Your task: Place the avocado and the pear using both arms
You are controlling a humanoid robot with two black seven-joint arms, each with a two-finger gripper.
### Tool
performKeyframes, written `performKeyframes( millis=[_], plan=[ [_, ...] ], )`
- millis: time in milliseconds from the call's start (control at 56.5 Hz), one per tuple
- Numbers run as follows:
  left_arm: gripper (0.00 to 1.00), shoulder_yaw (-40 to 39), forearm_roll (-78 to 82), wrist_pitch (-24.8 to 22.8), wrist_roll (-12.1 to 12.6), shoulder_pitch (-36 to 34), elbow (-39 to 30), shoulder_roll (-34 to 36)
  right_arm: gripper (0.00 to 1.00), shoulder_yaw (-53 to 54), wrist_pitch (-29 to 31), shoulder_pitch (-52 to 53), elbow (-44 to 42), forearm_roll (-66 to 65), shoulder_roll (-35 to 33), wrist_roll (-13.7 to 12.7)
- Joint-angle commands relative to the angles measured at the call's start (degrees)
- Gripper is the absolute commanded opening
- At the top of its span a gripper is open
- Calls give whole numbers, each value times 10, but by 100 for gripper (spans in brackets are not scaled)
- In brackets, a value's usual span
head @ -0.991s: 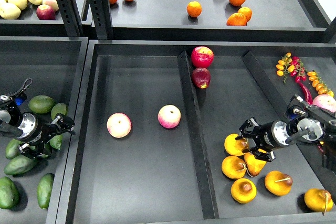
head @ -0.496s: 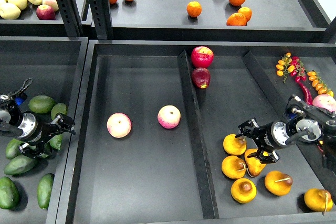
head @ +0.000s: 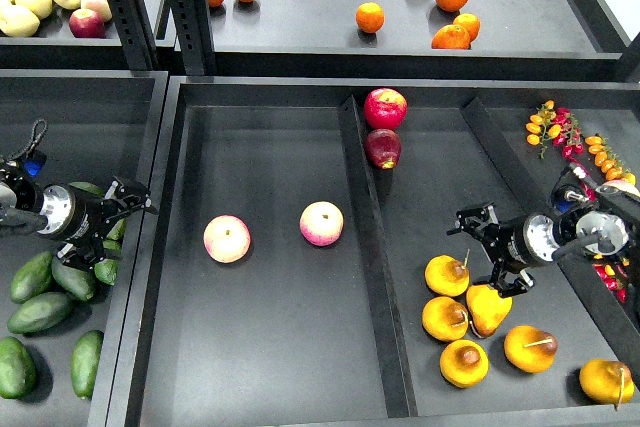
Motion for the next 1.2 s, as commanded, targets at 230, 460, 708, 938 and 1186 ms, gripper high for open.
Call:
performKeyframes(
  millis=[230,460,708,938,1186],
  plan=[
    [100,-245,-92,0,0,103,-4,-77,100,313,0,-85,-13,1,76,0],
    [100,-361,-199,0,0,149,2,-167,100,437,0,-122,-17,1,145,0],
    [100,-438,-201,0,0,197,5,-215,100,473,0,-142,-17,18,207,0],
    [100,-511,-201,0,0,227,4,-281,100,492,0,-179,-19,23,208,0],
    [100,-537,-216,0,0,232,5,-281,100,547,0,-209,-20,51,208,37]
  ],
)
